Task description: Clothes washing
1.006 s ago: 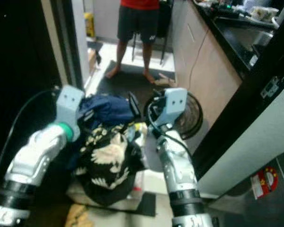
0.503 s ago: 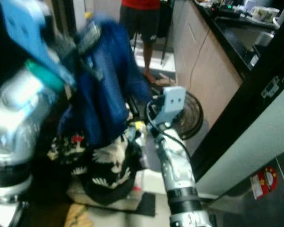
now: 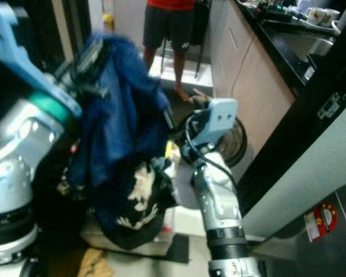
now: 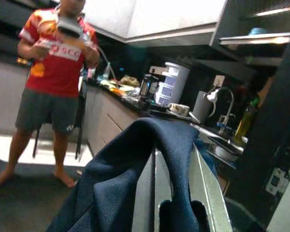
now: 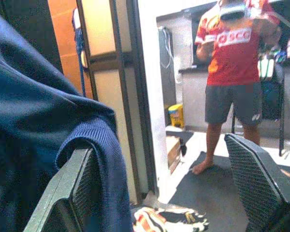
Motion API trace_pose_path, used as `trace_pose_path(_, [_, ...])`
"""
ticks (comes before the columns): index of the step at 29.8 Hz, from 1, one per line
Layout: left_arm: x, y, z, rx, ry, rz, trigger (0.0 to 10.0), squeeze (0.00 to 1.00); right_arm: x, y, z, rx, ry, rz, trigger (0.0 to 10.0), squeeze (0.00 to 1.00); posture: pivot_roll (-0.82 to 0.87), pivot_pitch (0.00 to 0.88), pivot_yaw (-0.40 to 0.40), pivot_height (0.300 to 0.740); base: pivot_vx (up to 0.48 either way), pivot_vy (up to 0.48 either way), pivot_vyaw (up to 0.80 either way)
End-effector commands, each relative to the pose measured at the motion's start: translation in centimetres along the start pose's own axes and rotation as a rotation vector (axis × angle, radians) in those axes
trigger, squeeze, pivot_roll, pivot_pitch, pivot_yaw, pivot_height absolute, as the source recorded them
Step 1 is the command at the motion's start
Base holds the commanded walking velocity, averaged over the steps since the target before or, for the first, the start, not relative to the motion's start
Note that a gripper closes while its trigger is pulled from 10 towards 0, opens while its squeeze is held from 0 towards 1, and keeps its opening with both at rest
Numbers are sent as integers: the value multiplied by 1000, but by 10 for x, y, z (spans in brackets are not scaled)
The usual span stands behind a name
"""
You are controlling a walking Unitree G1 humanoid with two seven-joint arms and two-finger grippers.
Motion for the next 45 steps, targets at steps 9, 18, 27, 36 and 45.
trace_pose_path(9, [-3, 15, 16, -70, -121, -42, 10000, 0, 21, -7, -4, 16, -27, 59, 10000, 0, 61, 34, -46, 740, 0, 0, -301])
trace_pose_path(18, [0, 15, 17, -58, -118, -34, 10000, 0, 46, -15, -5, 12, -53, 138, 10000, 0, 60, 32, -42, 740, 0, 0, -786])
trace_pose_path(27, [-3, 13, 14, -41, -140, -45, 10000, 0, 59, -18, -2, -21, -104, 190, 10000, 0, 61, 32, -32, 740, 0, 0, -797])
trace_pose_path(36, [-3, 12, 13, -28, -138, -51, 10000, 0, 66, -19, 1, -40, -133, 210, 10000, 0, 62, 33, -29, 740, 0, 0, -799])
trace_pose_path(45, [-4, 11, 12, -18, -142, -55, 10000, 0, 76, -22, -4, -32, -157, 239, 10000, 0, 63, 32, -29, 740, 0, 0, -799])
Point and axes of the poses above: a point about 5 cm out from each wrist's last joint towards the gripper, its own y axis pointing back from the gripper into the wrist, its own x axis along the axis of the wrist's last joint, z = x × y, the point moved 4 cm from there along -y, pointing out of the wrist towards the gripper, and after that the axes turned 5 degrees about -y, right-handed, at the moved point
